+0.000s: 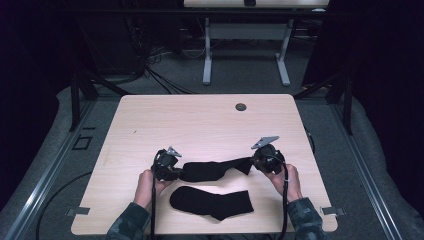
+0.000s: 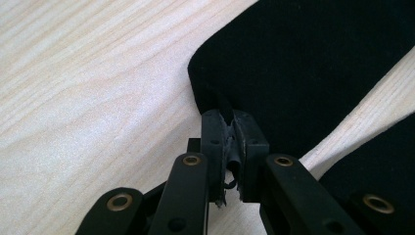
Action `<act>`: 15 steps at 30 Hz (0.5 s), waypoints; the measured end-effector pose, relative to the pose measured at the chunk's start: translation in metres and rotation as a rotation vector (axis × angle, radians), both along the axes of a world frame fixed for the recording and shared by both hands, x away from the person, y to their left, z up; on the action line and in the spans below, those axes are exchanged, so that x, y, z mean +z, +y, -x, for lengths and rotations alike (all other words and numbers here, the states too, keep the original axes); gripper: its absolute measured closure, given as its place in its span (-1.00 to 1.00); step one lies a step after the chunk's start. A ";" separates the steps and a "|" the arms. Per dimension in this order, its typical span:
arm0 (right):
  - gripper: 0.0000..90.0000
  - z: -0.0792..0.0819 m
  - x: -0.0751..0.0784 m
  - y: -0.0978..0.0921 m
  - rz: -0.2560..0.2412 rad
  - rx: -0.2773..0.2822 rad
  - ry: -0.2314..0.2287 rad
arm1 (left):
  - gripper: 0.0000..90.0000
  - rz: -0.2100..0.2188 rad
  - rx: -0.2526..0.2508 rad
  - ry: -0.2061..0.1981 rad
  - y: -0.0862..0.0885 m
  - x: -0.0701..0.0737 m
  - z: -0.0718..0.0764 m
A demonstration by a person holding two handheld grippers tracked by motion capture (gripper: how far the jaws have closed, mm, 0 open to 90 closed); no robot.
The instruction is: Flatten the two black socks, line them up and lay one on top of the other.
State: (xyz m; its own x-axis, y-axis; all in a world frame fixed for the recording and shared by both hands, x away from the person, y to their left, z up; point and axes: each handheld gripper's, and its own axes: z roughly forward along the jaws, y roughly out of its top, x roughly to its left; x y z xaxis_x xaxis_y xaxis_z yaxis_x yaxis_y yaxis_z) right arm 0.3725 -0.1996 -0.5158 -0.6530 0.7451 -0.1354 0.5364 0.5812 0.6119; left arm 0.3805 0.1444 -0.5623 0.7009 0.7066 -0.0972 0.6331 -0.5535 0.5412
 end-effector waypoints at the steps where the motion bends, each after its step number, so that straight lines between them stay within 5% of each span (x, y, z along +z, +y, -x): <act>1: 0.85 0.004 0.009 0.006 0.024 0.033 -0.062 | 0.88 0.010 0.002 0.007 0.001 0.000 -0.001; 5: 0.82 0.014 0.013 0.015 0.051 0.080 -0.084 | 0.88 0.018 0.004 0.012 0.002 0.000 -0.001; 9: 0.76 0.029 -0.005 0.020 0.085 0.173 -0.016 | 0.87 0.022 0.000 0.017 0.003 0.000 -0.002; 15: 0.72 0.040 -0.022 0.016 0.061 0.214 0.044 | 0.87 0.018 0.005 0.021 0.005 0.000 -0.003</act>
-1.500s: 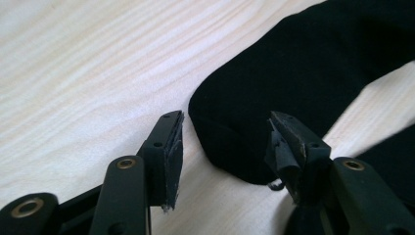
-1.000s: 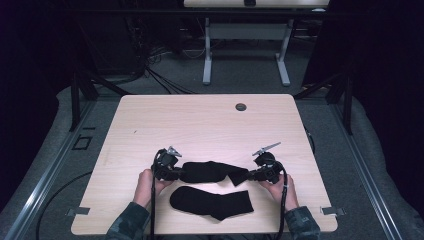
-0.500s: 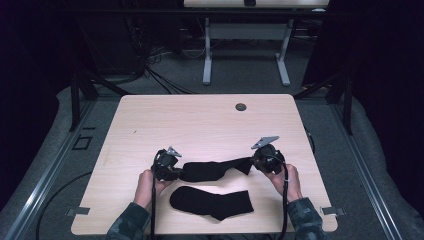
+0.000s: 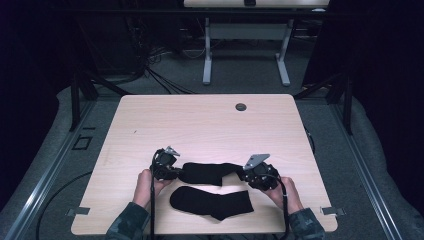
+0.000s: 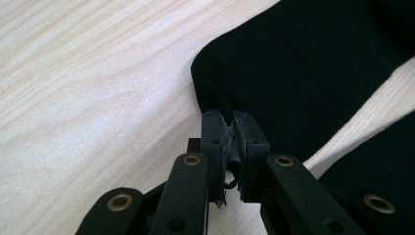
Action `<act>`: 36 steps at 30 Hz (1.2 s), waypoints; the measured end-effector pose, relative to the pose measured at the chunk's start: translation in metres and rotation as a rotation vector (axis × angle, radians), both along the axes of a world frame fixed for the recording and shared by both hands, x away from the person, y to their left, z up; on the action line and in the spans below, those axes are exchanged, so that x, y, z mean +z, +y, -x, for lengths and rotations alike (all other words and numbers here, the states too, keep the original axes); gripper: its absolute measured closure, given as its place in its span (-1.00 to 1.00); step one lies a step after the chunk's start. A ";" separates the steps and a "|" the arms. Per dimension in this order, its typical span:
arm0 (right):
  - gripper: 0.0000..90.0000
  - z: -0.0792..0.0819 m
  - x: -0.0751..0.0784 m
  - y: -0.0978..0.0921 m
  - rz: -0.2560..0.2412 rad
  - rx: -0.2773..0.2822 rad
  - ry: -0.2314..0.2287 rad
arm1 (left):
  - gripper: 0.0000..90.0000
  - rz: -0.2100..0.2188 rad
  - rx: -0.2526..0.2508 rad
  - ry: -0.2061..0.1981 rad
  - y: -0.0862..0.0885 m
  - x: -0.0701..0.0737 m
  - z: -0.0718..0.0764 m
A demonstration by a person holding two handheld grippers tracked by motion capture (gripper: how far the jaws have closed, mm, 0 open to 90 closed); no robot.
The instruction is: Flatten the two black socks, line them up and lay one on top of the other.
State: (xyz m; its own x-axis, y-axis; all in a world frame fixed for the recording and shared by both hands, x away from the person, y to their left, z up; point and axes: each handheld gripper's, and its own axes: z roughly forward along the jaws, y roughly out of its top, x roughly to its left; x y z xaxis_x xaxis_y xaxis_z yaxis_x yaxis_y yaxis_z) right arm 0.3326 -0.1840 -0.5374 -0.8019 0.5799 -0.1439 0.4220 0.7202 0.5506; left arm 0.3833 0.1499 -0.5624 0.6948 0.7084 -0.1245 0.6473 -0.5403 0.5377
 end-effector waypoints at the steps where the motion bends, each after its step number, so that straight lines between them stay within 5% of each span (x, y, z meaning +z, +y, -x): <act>1: 0.64 0.002 -0.005 -0.001 -0.009 -0.014 0.028 | 0.87 -0.008 -0.002 0.004 0.001 0.001 -0.001; 5: 0.42 0.002 -0.009 -0.004 -0.012 -0.023 0.057 | 0.86 -0.020 0.006 0.006 0.004 0.001 -0.003; 9: 0.24 0.000 -0.004 -0.016 -0.078 -0.050 0.090 | 0.74 -0.017 0.013 0.004 0.006 0.001 -0.004; 10: 0.18 -0.006 0.004 -0.027 -0.170 -0.104 0.108 | 0.69 -0.016 0.012 0.003 0.006 0.001 -0.004; 11: 0.18 -0.006 0.004 -0.027 -0.170 -0.104 0.108 | 0.69 -0.014 0.012 0.001 0.006 0.001 -0.004; 13: 0.17 -0.013 0.009 -0.038 -0.276 -0.170 0.145 | 0.67 -0.012 0.010 0.000 0.006 0.001 -0.004; 16: 0.16 -0.028 0.005 -0.047 -0.368 -0.279 0.224 | 0.66 0.004 0.011 0.004 0.008 0.001 -0.005; 18: 0.08 -0.043 -0.005 -0.044 -0.364 -0.366 0.296 | 0.66 0.007 0.010 0.002 0.008 0.000 -0.005; 22: 0.01 -0.052 -0.008 -0.037 -0.367 -0.382 0.355 | 0.66 0.005 0.003 0.002 0.008 0.000 -0.005; 24: 0.00 -0.056 -0.010 -0.024 -0.310 -0.383 0.375 | 0.66 0.006 0.004 0.003 0.008 0.000 -0.005; 26: 0.02 -0.056 -0.013 -0.020 -0.293 -0.384 0.378 | 0.66 0.009 0.008 0.000 0.008 0.000 -0.005; 27: 0.13 -0.055 -0.015 -0.014 -0.211 -0.367 0.371 | 0.67 0.009 0.003 0.003 0.009 0.000 -0.006; 30: 0.22 -0.051 -0.016 -0.008 -0.140 -0.362 0.347 | 0.67 0.008 -0.002 0.001 0.009 0.000 -0.006; 36: 0.75 -0.045 -0.015 0.004 -0.084 -0.308 0.299 | 0.76 -0.007 0.010 -0.011 0.008 0.000 -0.005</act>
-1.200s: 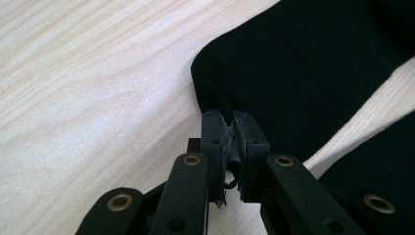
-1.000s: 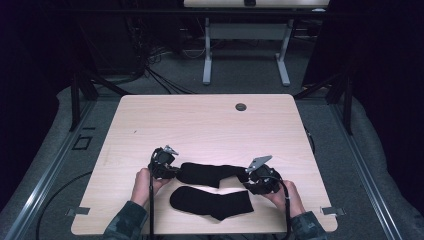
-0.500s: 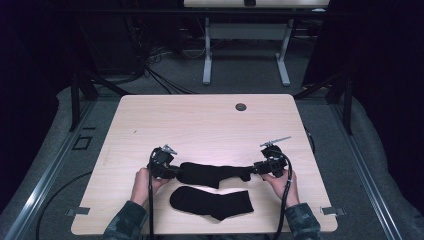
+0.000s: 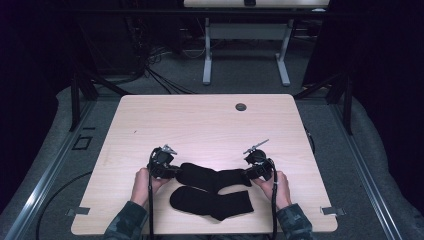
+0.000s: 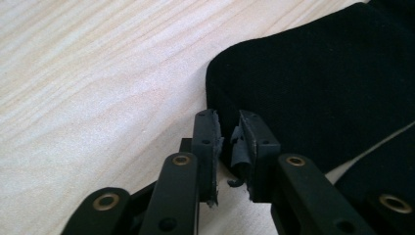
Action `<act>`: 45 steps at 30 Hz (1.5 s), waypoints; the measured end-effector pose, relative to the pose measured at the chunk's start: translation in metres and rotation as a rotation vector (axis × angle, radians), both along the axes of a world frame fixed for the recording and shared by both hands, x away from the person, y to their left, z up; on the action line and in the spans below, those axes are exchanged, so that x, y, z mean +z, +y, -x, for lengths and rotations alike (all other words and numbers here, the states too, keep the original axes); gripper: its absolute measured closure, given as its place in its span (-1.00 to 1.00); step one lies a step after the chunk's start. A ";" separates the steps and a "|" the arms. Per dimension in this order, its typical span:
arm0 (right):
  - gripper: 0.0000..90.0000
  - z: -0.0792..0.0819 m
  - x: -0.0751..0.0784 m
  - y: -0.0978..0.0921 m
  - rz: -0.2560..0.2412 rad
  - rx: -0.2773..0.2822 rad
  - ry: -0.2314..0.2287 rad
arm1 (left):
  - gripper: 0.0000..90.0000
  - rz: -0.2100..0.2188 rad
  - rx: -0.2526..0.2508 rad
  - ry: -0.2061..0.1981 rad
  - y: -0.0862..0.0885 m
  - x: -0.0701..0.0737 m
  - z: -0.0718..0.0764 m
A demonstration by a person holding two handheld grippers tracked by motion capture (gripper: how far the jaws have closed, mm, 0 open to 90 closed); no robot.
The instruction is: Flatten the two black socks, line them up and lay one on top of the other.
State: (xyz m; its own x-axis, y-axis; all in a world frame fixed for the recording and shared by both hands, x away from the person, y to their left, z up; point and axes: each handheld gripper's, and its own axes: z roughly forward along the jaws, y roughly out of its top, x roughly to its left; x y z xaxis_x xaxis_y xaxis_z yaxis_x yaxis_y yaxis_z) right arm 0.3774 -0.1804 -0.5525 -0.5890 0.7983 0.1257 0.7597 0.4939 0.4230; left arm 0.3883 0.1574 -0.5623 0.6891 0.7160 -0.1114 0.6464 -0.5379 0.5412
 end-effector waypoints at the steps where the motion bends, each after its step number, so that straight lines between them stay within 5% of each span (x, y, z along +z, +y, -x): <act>1: 0.75 0.000 0.000 0.000 0.000 0.000 0.000 | 0.78 0.000 0.000 0.000 0.000 0.000 0.000; 10: 0.80 0.012 0.032 0.006 -0.010 -0.008 -0.205 | 0.82 -0.003 -0.008 -0.004 -0.003 0.000 0.000; 13: 0.77 0.014 0.028 0.005 0.006 -0.006 -0.196 | 0.82 -0.002 -0.005 -0.003 -0.003 0.000 0.000; 15: 0.55 0.015 0.016 0.002 0.030 -0.026 -0.151 | 0.81 -0.005 -0.004 -0.005 -0.004 0.000 0.000; 19: 0.35 0.016 0.007 -0.003 0.032 -0.076 -0.149 | 0.77 -0.006 -0.008 -0.002 -0.005 0.000 0.001; 20: 0.34 0.019 0.009 -0.008 0.014 -0.101 -0.181 | 0.68 -0.004 -0.006 -0.003 -0.006 0.000 0.001; 24: 0.33 0.024 0.011 -0.009 -0.020 -0.094 -0.193 | 0.61 -0.011 0.001 -0.011 -0.006 0.001 0.001; 28: 0.30 0.026 -0.006 0.001 0.034 -0.068 -0.158 | 0.60 -0.039 -0.001 -0.031 -0.007 0.001 0.002; 41: 0.14 0.017 -0.010 -0.008 0.017 -0.098 -0.171 | 0.60 -0.058 0.016 -0.050 -0.005 0.000 0.007; 45: 0.05 0.017 -0.010 -0.009 0.017 -0.091 -0.169 | 0.42 -0.072 0.035 -0.051 -0.005 0.001 0.006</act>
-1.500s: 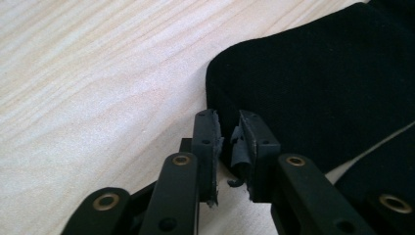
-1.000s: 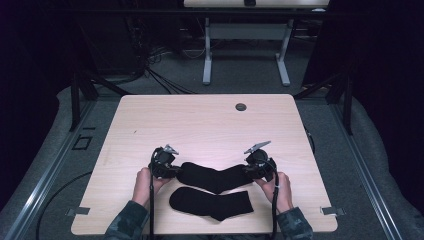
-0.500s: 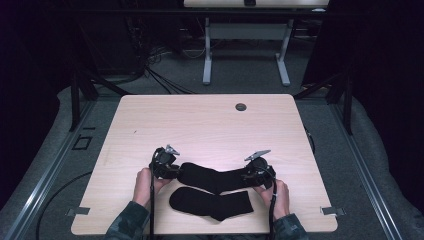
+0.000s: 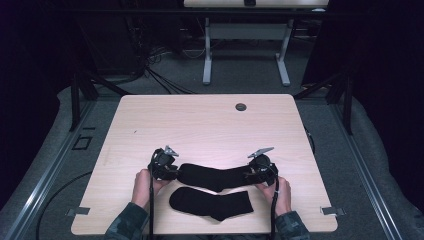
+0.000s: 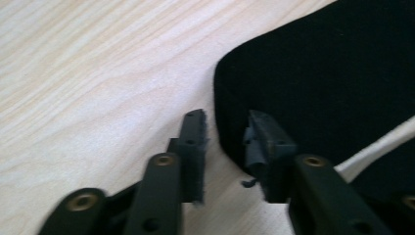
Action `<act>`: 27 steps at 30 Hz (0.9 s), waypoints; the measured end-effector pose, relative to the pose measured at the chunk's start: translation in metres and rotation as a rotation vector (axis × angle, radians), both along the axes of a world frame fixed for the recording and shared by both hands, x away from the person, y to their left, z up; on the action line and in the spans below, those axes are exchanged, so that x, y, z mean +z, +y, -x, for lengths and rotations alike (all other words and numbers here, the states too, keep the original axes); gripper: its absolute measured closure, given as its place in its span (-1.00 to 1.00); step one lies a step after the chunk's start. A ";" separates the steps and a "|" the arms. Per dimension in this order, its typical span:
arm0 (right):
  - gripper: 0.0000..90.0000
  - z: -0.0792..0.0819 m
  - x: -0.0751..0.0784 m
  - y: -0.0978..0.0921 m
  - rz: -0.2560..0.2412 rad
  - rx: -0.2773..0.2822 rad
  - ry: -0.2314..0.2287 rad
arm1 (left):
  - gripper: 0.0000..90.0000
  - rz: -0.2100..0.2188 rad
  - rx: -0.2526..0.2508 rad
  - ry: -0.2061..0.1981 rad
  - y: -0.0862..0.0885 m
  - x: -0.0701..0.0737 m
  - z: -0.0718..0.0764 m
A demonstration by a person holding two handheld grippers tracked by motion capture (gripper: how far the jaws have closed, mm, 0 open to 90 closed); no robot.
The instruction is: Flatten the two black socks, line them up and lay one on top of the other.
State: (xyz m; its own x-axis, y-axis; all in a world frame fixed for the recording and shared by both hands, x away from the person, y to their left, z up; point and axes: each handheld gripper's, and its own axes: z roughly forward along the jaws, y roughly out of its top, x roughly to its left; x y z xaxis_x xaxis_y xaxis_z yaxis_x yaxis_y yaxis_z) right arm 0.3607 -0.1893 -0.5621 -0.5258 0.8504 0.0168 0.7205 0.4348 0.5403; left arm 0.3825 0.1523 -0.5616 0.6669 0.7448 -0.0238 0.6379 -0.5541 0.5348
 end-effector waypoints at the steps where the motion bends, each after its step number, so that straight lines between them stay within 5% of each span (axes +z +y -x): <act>1: -0.08 0.000 -0.001 -0.001 -0.016 -0.001 0.004 | 0.14 0.018 0.017 0.008 0.002 0.001 -0.001; 4: -0.18 0.001 -0.001 -0.005 -0.030 0.002 -0.001 | -0.12 0.046 0.039 -0.031 0.004 0.006 0.002; 5: -0.32 0.003 0.002 -0.008 -0.044 0.002 -0.011 | -0.28 0.042 0.041 -0.073 0.004 0.012 0.006; 15: -0.81 0.029 0.021 -0.043 -0.129 -0.021 -0.053 | -0.67 0.058 0.100 -0.145 0.035 0.024 0.030; 27: -0.96 0.066 0.013 -0.087 -0.132 -0.080 -0.113 | -0.83 0.019 0.171 -0.133 0.077 0.006 0.060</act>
State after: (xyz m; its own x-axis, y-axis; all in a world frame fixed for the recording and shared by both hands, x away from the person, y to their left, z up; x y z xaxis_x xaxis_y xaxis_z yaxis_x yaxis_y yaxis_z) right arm 0.2949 -0.2763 -0.5487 -0.4617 0.8838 0.0753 0.6810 0.2988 0.6685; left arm 0.3230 0.2292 -0.5557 0.5293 0.8474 0.0409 0.6448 -0.4331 0.6297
